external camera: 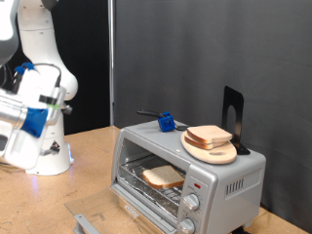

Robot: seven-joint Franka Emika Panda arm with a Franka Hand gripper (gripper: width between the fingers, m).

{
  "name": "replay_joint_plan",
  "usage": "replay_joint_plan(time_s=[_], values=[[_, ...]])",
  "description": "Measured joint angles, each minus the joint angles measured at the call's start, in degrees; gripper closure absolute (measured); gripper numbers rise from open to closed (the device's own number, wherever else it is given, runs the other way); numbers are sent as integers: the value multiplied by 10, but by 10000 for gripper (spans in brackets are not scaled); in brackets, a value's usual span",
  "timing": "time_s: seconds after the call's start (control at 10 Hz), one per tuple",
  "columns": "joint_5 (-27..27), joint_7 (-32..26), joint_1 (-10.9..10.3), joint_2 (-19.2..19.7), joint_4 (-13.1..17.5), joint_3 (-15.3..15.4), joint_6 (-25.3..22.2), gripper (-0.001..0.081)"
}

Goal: Make a piece of toast with the oven

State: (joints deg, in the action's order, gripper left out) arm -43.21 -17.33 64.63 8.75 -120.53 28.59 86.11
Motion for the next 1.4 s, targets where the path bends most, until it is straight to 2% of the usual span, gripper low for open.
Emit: replay_joint_plan(time_s=[0.2,0.5,0.7,1.0,1.4], values=[[22,-29,1,24,-15,-6,32,124],[24,-64,1,50,-45,-11,100,124],[29,-97,1,69,-58,-11,125,124],[31,-104,-6,85,-78,-9,161,124],[24,-101,-18,101,-77,-7,201,124]])
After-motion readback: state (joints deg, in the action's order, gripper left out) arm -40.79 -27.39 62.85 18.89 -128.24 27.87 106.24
